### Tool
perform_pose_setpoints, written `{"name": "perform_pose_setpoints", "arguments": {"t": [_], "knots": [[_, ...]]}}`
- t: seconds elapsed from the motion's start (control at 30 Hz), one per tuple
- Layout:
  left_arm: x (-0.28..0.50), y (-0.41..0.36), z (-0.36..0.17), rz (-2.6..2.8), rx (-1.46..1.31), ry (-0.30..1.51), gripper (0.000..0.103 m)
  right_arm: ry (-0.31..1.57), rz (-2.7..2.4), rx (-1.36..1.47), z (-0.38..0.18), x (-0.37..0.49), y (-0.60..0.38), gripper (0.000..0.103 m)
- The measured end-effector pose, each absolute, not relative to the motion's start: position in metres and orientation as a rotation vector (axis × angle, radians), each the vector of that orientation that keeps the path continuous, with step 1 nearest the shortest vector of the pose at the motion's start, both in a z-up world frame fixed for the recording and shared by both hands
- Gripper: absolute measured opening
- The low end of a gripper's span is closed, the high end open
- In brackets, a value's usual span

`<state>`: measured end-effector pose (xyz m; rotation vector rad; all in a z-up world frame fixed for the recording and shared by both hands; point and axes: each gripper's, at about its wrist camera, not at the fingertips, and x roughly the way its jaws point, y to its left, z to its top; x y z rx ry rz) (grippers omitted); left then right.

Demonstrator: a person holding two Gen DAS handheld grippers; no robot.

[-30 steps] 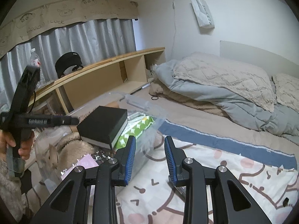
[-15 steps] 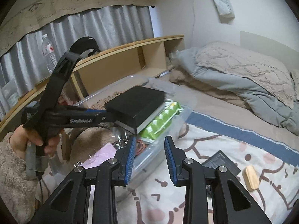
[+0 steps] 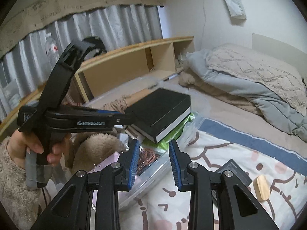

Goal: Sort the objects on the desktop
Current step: 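Withdraw both tools from the bin toward the small black box on the blanket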

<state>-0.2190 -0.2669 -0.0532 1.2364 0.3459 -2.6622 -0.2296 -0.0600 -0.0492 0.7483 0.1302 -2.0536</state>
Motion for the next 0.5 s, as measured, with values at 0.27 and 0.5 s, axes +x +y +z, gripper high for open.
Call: {"name": "perform_pose_setpoints", "arguments": {"t": [0.27,0.5], "knots": [[-0.190,-0.248,-0.024,-2.730,1.072,0.308,0.076,0.091,-2.108,0.699,-0.030,-0.224,-0.043,0.032],[-0.175,-0.233,-0.013,-2.747,0.978,0.246,0.093,0.089,-2.182,0.639,-0.018,-0.217,-0.025,0.093]]}}
